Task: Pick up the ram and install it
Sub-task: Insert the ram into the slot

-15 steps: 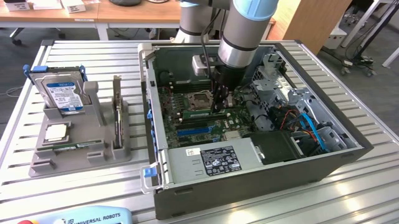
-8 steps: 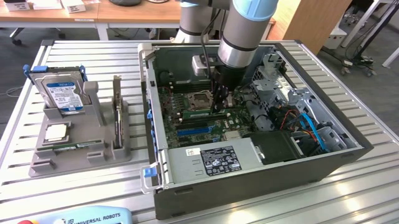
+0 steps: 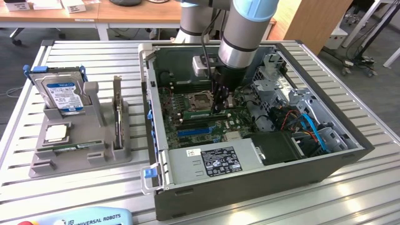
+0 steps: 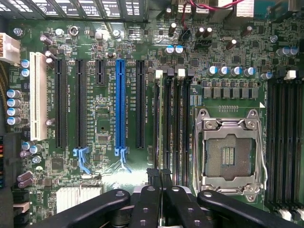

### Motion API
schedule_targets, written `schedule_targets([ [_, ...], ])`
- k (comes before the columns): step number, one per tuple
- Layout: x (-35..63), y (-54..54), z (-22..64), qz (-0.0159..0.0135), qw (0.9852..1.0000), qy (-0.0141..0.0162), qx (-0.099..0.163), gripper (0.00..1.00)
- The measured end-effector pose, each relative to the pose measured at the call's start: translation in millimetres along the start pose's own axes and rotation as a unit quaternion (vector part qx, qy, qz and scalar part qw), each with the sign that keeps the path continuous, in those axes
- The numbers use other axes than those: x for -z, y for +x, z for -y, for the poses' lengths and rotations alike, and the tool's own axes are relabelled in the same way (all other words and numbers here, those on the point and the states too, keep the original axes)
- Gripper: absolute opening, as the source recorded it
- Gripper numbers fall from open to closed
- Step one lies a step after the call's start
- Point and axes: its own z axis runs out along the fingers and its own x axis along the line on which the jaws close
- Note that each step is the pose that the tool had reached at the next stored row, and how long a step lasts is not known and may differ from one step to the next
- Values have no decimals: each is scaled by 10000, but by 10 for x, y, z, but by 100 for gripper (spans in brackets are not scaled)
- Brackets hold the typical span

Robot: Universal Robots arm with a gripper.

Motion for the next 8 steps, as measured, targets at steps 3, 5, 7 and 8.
schedule_targets([
  [3,-8,-2,0,0,10000,0,0,11],
  [5,-13,-2,0,0,10000,0,0,11],
  [7,-17,-2,1,1,10000,0,0,11],
  [8,-18,-2,1,1,10000,0,0,11],
])
